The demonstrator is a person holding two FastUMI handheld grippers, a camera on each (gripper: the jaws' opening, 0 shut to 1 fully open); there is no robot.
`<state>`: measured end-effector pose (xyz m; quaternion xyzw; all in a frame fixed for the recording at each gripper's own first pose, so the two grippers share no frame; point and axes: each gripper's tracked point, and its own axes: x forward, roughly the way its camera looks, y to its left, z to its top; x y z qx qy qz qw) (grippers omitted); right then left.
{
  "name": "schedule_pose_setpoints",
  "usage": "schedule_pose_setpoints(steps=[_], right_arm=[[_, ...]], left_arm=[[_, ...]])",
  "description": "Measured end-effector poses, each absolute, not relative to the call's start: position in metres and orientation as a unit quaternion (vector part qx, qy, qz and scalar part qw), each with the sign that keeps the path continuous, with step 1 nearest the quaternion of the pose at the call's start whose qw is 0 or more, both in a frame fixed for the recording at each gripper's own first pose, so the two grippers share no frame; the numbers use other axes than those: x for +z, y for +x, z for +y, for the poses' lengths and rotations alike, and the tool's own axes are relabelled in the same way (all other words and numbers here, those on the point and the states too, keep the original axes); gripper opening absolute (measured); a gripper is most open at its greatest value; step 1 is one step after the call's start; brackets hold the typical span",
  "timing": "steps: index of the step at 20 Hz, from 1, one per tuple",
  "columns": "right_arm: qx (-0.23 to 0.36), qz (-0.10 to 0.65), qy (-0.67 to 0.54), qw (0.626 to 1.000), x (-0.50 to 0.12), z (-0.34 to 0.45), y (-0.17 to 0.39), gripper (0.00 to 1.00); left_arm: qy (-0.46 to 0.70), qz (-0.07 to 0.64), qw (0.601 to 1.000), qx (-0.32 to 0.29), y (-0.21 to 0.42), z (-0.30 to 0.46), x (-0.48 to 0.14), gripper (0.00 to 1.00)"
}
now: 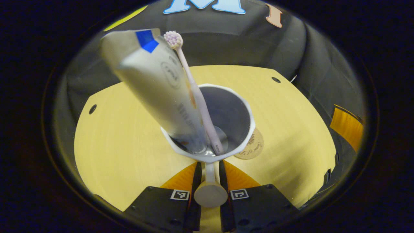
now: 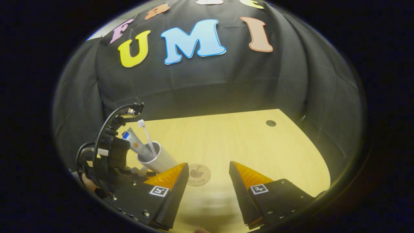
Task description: Put the toothbrush and toothpaste on the desktop into the cup, then pick up the cup and place it on the coaster on the desktop.
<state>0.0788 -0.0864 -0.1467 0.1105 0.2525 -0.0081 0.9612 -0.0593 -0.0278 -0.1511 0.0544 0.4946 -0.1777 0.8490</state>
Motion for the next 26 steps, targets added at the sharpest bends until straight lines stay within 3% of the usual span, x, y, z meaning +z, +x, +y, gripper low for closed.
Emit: schedule_pose_setpoints(steps=[4,5,6,8,9,13,14,15,16,17,22,25,26], right_arm=[[-0.022,0.257,0.115,0.959,-0.152,-0.121,0.064,0.76],[-0.027,0.260,0.118,0.958,-0.154,-0.131,0.060,0.71],[-0.030,0.262,0.121,0.957,-0.156,-0.138,0.056,0.76],[-0.033,0.266,0.128,0.955,-0.159,-0.150,0.051,0.71],[-0.035,0.267,0.130,0.954,-0.161,-0.154,0.048,0.76],[-0.036,0.271,0.136,0.952,-0.164,-0.171,0.042,0.76],[-0.036,0.271,0.138,0.952,-0.163,-0.174,0.041,0.76],[-0.036,0.271,0.140,0.952,-0.164,-0.176,0.041,0.76],[-0.034,0.271,0.142,0.952,-0.163,-0.178,0.040,0.76],[-0.033,0.270,0.141,0.952,-0.163,-0.179,0.040,0.76],[-0.024,0.264,0.122,0.956,-0.158,-0.184,0.035,0.76],[-0.012,0.260,0.116,0.959,-0.153,-0.182,0.031,0.76],[-0.008,0.257,0.113,0.960,-0.150,-0.181,0.029,0.76]], left_arm=[[0.041,0.502,0.841,-0.197,-0.070,-0.081,-0.154,0.31],[0.044,0.505,0.839,-0.199,-0.072,-0.092,-0.157,0.31],[0.044,0.509,0.837,-0.197,-0.073,-0.098,-0.160,0.31],[0.044,0.514,0.835,-0.191,-0.072,-0.105,-0.168,0.31],[0.048,0.517,0.834,-0.186,-0.071,-0.107,-0.172,0.31],[0.051,0.534,0.827,-0.168,-0.075,-0.109,-0.177,0.31],[0.053,0.531,0.830,-0.164,-0.073,-0.108,-0.176,0.37],[0.055,0.533,0.830,-0.157,-0.074,-0.107,-0.179,0.31],[0.061,0.534,0.829,-0.154,-0.074,-0.106,-0.180,0.37],[0.066,0.535,0.829,-0.151,-0.074,-0.103,-0.181,0.31],[0.062,0.526,0.836,-0.141,-0.075,-0.101,-0.180,0.36],[0.033,0.510,0.849,-0.136,-0.077,-0.101,-0.170,0.47],[0.022,0.501,0.854,-0.139,-0.079,-0.104,-0.162,0.45]])
